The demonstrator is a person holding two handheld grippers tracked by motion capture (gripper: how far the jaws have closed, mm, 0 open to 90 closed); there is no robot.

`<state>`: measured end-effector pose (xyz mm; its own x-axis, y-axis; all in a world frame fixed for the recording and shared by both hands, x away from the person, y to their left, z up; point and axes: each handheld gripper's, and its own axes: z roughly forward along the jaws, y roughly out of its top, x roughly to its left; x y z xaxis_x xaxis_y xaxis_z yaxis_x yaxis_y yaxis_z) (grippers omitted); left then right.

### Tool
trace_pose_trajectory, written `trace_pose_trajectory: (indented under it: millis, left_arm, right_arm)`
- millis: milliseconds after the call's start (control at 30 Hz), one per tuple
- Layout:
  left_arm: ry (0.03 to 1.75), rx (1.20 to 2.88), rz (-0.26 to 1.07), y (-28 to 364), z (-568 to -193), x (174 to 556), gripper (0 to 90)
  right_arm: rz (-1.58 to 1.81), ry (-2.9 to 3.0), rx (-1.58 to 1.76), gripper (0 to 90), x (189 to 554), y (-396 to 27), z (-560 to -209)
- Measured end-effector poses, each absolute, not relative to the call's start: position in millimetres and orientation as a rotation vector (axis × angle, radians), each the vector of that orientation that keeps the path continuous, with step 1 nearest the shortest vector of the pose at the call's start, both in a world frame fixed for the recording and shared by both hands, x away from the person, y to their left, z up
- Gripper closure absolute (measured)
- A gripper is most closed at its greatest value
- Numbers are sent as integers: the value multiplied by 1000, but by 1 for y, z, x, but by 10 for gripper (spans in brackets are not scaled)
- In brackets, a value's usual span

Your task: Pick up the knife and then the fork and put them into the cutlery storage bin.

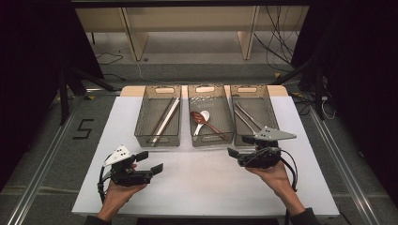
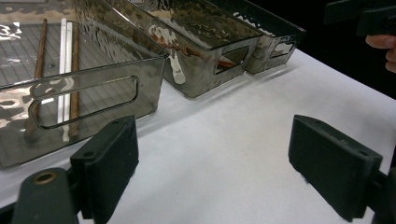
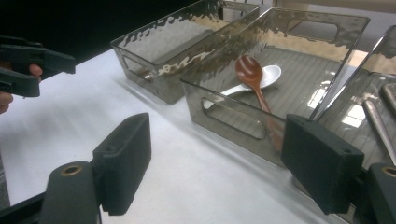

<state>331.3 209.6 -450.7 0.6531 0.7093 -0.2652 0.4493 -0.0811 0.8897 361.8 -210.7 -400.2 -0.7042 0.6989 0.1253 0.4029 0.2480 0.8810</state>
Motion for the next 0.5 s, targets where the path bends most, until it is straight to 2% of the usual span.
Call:
trace_pose_trajectory:
  millis: [500]
  left_arm:
    - [941, 1721, 274, 209, -450, 330, 156]
  right_arm:
    - [1508, 2196, 1004, 239, 337, -219, -415]
